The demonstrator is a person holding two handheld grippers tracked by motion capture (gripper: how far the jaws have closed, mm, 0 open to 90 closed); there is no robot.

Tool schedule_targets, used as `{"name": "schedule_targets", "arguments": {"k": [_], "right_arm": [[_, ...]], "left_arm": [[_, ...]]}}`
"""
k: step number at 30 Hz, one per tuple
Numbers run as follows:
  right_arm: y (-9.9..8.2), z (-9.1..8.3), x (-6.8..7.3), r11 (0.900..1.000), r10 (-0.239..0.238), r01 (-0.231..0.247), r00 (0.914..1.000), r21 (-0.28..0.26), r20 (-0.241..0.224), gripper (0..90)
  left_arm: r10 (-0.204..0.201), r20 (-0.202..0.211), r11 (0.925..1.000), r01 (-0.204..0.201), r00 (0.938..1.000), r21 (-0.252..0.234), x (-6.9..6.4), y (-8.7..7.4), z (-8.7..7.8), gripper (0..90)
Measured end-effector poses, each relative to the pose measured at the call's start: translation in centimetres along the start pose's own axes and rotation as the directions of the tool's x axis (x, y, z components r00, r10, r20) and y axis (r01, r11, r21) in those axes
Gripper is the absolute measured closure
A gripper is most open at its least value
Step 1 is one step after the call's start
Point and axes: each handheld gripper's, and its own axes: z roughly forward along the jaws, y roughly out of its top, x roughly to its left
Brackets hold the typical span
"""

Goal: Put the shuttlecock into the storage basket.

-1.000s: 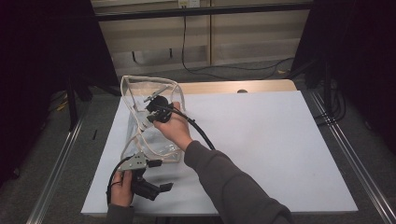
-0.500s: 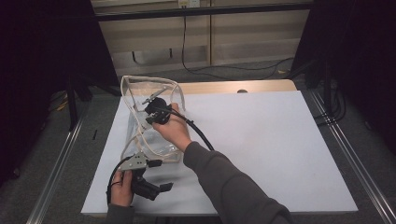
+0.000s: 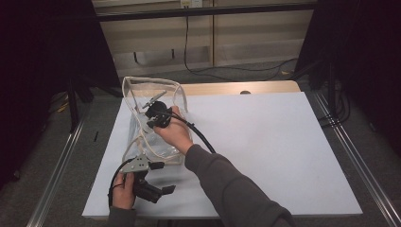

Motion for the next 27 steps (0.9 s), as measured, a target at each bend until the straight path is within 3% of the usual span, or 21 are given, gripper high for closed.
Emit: {"name": "schedule_targets", "arguments": {"k": [14, 27], "right_arm": [[-0.17, 0.75, 0.68, 0.9982, -0.039, 0.04, 0.9986, 0.045, -0.036, 87.9], [-0.32, 1.03, 0.83, 0.9984, -0.035, 0.037, 0.9984, 0.044, -0.045, 87.8]], "left_arm": [[0.0, 0.0, 1.0, 0.0, 1.0, 0.0, 0.02, 0.0, 0.01, 3.5], [0.006, -0.004, 0.9999, -0.006, 1.0, 0.011, 0.01, -0.02, 0.06, 3.5]]}}
